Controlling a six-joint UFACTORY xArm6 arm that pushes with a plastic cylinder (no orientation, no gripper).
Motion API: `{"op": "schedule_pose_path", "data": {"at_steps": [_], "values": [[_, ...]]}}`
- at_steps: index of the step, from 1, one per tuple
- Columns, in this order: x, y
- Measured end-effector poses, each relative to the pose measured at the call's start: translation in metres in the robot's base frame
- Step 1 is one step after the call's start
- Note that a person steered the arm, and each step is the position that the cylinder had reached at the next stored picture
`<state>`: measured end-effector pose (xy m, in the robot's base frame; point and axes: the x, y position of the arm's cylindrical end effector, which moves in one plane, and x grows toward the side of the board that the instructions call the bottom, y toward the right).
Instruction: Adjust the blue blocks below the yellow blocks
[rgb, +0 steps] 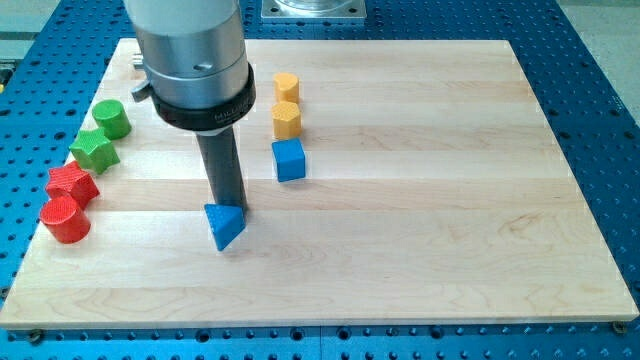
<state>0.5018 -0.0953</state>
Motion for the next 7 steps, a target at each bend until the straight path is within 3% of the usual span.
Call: {"op": "schedule_pose_path", "data": {"at_steps": [1, 2, 3, 6, 7], "values": [[0.014, -0.062], [0.045, -0.062], [0.045, -0.016], [0.048, 0.045], [0.042, -0.038]]}}
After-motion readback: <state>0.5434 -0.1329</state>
